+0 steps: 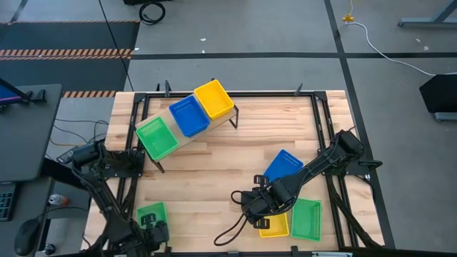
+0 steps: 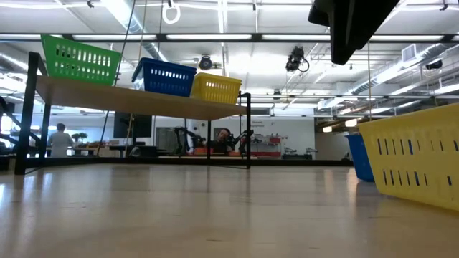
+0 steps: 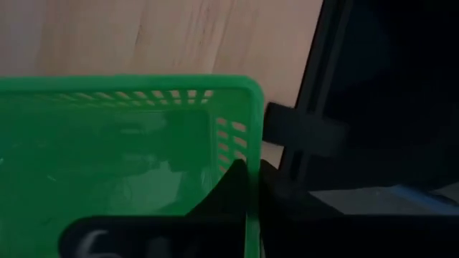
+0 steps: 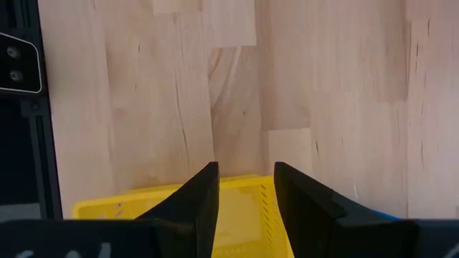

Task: Stack baskets on shelf by color
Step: Stack the left green basket on top of the green basket on the shelf

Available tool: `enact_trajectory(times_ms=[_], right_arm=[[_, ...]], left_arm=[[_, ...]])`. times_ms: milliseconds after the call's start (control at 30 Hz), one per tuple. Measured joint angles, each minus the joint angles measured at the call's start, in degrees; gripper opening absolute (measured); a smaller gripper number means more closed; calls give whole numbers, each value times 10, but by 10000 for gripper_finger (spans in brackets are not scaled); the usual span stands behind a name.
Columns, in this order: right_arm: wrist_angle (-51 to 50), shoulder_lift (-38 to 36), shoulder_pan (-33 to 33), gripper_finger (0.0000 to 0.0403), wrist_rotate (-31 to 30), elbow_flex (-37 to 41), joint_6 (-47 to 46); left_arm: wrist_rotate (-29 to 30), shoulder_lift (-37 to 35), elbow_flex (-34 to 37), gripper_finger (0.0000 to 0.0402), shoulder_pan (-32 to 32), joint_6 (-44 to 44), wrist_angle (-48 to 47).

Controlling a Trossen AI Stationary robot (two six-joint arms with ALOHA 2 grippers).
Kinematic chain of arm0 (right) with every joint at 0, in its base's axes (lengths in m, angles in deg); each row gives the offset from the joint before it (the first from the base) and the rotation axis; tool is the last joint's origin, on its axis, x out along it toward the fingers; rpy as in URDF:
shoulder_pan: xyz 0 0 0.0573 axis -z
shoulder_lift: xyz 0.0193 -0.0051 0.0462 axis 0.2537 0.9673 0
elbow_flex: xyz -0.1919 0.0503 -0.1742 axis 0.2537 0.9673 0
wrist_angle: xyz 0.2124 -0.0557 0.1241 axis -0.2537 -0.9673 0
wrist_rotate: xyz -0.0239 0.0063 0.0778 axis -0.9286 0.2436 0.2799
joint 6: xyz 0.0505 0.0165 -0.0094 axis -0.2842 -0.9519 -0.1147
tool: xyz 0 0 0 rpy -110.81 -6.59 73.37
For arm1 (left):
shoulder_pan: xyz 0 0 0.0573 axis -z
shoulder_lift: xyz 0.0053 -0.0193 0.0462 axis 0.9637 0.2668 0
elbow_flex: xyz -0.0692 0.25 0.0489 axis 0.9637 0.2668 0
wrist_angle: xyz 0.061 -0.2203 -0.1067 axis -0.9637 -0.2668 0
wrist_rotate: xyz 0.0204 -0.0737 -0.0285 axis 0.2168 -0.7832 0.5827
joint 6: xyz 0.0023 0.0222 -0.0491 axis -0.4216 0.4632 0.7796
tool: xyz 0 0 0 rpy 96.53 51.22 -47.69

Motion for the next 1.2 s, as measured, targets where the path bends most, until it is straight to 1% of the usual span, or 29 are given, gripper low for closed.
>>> enact_trajectory(times_ms=[100,167,267,367,467,733,867,1067,1133,1200], right_arm=[[0,0,0,142,0,0,0],[-1,0,0,142,0,0,0],[-1,0,0,141,0,0,1],[-1,0,0,142,0,0,3],[-1,0,0,141,0,0,4],[-2,0,0,141,0,0,5],[-3,0,0,142,-3,0,13],[-2,0,0,142,-15,0,20],[-2,0,0,142,-15,0,20],[-2,0,0,141,-17,0,20]], left_arm=[[-2,0,-1,20,-4,-12,11],[-16,0,-7,16,-11,-26,11],[-27,-1,-27,16,-27,-55,-4],[-27,-1,-66,16,-49,-101,-49],[-24,-1,-118,15,-74,-154,-121],[40,-2,-273,15,-145,-286,-324],[93,-2,-359,15,-176,-339,-405],[148,-2,-484,15,-217,-420,-497],[167,-3,-517,15,-229,-450,-518],[184,-3,-542,15,-241,-480,-518]])
